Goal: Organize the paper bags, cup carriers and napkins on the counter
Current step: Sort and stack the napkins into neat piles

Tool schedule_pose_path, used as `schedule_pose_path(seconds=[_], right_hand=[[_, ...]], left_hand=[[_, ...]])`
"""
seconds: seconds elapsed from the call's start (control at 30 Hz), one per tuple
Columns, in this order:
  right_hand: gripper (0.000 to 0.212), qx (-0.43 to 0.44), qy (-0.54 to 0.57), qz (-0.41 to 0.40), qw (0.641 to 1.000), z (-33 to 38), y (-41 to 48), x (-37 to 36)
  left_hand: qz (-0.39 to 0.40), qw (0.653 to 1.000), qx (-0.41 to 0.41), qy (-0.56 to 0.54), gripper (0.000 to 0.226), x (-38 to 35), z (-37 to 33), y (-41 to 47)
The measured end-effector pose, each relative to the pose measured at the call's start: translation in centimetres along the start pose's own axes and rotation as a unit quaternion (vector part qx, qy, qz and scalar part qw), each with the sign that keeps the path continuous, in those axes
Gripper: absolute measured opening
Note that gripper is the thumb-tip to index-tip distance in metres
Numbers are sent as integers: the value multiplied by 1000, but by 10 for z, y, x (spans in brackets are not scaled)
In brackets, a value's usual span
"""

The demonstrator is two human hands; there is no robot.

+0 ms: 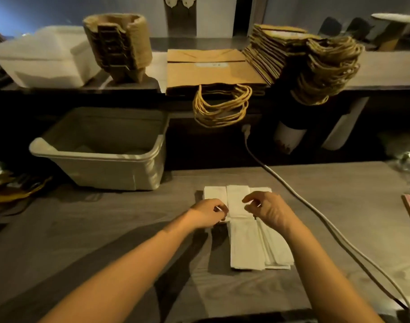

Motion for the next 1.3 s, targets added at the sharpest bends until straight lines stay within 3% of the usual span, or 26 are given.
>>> schedule_pose_path(seconds=[0.23, 0.5, 0.77, 0.9, 1.07, 1.2, 1.3], right_hand=[[28, -68, -55, 112, 990, -34, 3, -44], [30, -70, -78, 103, 989, -35, 8, -56], [26, -58, -106, 71, 990, -32, 9, -60], [31, -59, -92, 83, 991, -34, 8, -59], [38, -56, -66, 108, 990, -40, 7, -56], [33, -57, -44, 117, 991, -43, 9, -56], [30, -63, -22, 126, 990, -44, 10, -54]], left_hand=[[53, 994, 99, 8, 25, -37, 27, 15], [18, 984, 120, -130, 29, -70, 18, 23], [11, 942, 201, -269, 47, -75, 20, 28], [12, 955, 165, -245, 44, -78, 21, 32], [-28, 968, 142, -204, 81, -90, 24, 33], [-75, 980, 131, -130, 75, -97, 25, 33], [-85, 975, 125, -163, 67, -101, 23, 32]])
Point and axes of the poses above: each hand's wrist, its own y-axis towards the middle knuckle, its own x-axis out of the back of the hand, z = x × y, the point moved 1 cm from there along y, towards the middle knuckle, and after that the axes turned 14 degrees about -y, right-handed, at the moved point
